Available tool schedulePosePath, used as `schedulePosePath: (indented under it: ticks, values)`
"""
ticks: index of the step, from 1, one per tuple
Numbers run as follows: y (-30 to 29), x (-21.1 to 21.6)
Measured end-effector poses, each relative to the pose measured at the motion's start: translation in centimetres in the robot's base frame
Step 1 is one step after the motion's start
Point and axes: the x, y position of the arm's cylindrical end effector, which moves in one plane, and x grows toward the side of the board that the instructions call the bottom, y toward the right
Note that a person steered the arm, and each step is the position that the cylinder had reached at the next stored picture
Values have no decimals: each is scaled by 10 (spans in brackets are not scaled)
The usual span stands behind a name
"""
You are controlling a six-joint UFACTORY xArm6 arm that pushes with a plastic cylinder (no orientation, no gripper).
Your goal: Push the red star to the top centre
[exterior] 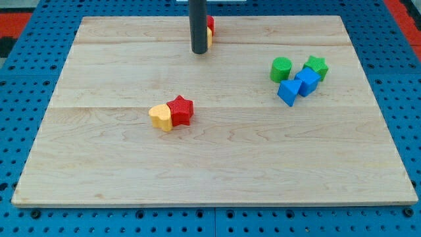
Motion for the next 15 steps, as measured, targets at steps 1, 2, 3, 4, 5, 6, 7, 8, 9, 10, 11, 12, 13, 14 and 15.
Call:
schedulePosePath:
  ticks: [1,2,3,4,5,6,7,8,9,10,11,12,13,14,15]
  values:
    - [21,58]
    - [52,127]
    - [59,177]
    - [32,193]
    - [-10,182]
    - [-55,163]
    - [-82,142]
    - [-80,143]
    - [-55,175]
    - [-39,178]
    - [-58,142]
    - [-79,118]
    - [-79,99]
    - [-80,70]
    - [-73,54]
